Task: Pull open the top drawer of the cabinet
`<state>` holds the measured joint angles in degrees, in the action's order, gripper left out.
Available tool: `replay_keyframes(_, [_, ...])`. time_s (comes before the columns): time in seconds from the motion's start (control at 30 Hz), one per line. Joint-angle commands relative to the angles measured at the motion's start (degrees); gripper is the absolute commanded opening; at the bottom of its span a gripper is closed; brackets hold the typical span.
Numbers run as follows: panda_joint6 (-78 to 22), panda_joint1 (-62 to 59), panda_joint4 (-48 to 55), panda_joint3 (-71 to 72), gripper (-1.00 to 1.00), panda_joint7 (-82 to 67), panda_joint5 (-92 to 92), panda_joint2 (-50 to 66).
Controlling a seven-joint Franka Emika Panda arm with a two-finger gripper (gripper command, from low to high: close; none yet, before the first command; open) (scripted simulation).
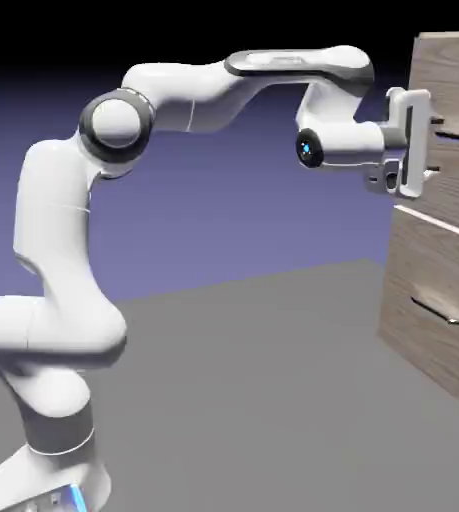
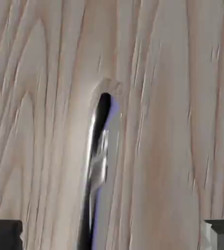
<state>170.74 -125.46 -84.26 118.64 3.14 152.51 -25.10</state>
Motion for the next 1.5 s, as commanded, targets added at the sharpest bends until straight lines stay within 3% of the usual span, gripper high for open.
replay_keyframes(0.0, [0.0, -0.8, 0.5, 0.8, 0.00, -0.3, 1.0, 0.0])
replay_keyframes(0.27, [2.5, -13.9, 14.6, 10.7, 0.00, 15.4, -10.0, -9.6])
replay_keyframes(0.3, [2.5, -13.9, 14.6, 10.7, -1.00, 15.4, -10.0, -9.6])
replay_keyframes(0.67, [-0.9, 6.0, -4.1, -5.3, -1.00, -3.6, 3.3, 2.5])
replay_keyframes(0.97, [-1.7, 24.7, -13.2, -21.6, -1.00, -14.9, 9.8, 9.1])
replay_keyframes(1.47, [-4.4, 55.5, -25.4, -52.3, -1.00, -9.7, 7.1, 4.8])
